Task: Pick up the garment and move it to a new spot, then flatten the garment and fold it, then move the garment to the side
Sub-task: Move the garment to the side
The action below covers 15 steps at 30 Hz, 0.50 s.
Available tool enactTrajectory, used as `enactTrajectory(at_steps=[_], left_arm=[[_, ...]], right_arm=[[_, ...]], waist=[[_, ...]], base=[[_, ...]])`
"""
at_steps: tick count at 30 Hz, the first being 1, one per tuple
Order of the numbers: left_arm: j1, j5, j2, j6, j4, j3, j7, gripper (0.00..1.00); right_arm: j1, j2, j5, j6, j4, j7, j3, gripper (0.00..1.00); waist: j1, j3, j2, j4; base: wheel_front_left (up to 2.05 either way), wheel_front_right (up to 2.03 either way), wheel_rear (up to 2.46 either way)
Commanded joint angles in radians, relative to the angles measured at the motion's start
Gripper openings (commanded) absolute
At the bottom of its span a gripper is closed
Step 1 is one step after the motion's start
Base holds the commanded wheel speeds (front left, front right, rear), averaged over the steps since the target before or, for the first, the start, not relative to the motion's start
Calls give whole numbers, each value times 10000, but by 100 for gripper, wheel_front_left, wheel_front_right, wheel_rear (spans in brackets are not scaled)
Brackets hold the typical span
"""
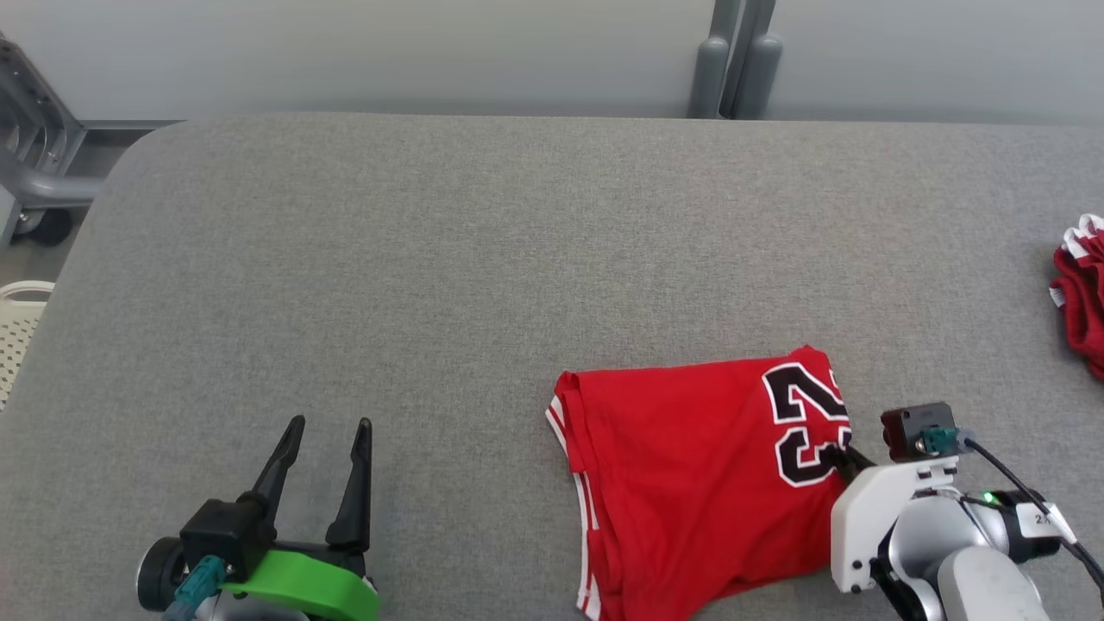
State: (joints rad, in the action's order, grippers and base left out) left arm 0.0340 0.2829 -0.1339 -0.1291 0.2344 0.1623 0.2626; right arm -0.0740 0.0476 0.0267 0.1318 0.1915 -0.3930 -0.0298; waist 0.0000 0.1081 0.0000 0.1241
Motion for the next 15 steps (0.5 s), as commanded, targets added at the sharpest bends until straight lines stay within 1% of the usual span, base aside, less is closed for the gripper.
enactTrajectory(at_steps=[1, 3, 6, 11, 15], left_arm=[[183, -98, 37, -20, -45, 2, 26, 100], [281, -109, 73, -20, -130, 33, 28, 100], [394, -159, 114, -20, -262, 76, 28, 100], [742, -232, 191, -20, -560, -26, 28, 100], [1101, -367, 181, -20, -780, -57, 28, 100]], right_arm=[[-246, 55, -200, -23, -115, -72, -46, 0], [-589, 276, -504, -23, -262, -284, 77, 0], [-1231, 857, -699, -23, -416, -561, 361, 0], [-2558, 1941, -430, -21, -573, -957, 860, 0], [-3820, 2623, -23, -21, -489, -1253, 1290, 0]], waist=[[0, 106, 0, -130], [0, 222, 0, -277], [0, 452, 0, -564], [0, 931, 0, -1230], [0, 1356, 0, -1869]], base=[[0, 0, 0], [0, 0, 0], [0, 0, 0], [0, 0, 0], [0, 0, 0]])
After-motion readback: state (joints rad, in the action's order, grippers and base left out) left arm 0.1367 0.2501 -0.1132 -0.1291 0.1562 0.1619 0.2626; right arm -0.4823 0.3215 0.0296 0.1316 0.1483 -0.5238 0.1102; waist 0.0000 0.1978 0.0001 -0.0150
